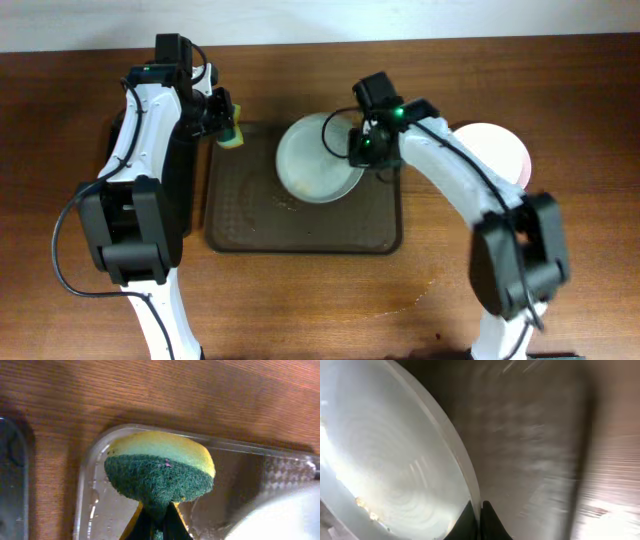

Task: Clean dirty plates on tray and stack at the side
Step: 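Lift the last plate with the right gripper and stack it on the pile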

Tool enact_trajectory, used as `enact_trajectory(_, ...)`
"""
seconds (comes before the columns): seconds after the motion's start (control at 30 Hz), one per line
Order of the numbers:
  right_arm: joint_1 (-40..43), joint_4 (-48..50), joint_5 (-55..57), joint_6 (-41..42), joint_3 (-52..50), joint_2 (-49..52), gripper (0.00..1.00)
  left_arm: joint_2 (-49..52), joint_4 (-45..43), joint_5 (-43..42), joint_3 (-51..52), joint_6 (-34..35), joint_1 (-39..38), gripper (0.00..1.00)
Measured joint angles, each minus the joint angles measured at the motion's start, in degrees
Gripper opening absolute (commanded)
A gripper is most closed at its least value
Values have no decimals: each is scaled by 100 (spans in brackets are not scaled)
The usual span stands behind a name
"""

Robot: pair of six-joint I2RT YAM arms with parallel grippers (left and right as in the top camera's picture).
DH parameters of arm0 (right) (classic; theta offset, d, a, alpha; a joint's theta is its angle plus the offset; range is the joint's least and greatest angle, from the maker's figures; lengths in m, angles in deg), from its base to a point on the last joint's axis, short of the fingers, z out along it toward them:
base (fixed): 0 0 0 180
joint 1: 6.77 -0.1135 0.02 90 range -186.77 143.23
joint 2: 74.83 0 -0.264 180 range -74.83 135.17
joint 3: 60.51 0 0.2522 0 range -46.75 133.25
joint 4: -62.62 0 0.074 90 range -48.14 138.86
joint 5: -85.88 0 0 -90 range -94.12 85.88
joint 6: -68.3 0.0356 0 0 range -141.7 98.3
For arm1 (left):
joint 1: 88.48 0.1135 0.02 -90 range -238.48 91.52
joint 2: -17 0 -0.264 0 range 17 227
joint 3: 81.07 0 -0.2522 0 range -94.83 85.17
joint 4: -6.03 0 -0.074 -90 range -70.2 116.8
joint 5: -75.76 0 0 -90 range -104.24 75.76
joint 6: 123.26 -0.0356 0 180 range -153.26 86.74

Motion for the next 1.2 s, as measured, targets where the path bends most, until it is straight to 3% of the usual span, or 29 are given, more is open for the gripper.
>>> enact_trajectory(0.23, -1362, -273, 3801, -273, 87, -446, 4, 0, 2, 334, 0, -61, 0, 1)
enact_trajectory(0.4, -2350, -634, 6443, 142, 87, -446, 4, 0, 2, 358, 0, -61, 2, 1)
enact_trajectory(0.53, -2715, -721, 7842, 424, 87, -446, 4, 0, 24, 358, 0, -61, 2, 1)
enact_trajectory(0.67, -2918, -761, 8522, 588, 87, -446, 4, 0, 83, 356, 0, -61, 2, 1)
enact_trajectory(0.77, -2894, -883, 8317, 717, 87, -446, 4, 0, 92, 356, 0, -59, 2, 1)
enact_trajectory(0.9, -2284, -1296, 6347, 811, 87, -509, 4, 0, 92, 361, 0, -61, 2, 1)
enact_trajectory(1.03, -474, -1440, 3814, 678, 87, -780, 4, 0, 96, 361, 0, -61, 2, 1)
enact_trajectory(1.2, 1773, -1453, 1742, 240, 87, -824, 4, 0, 105, 363, 0, -61, 0, 1)
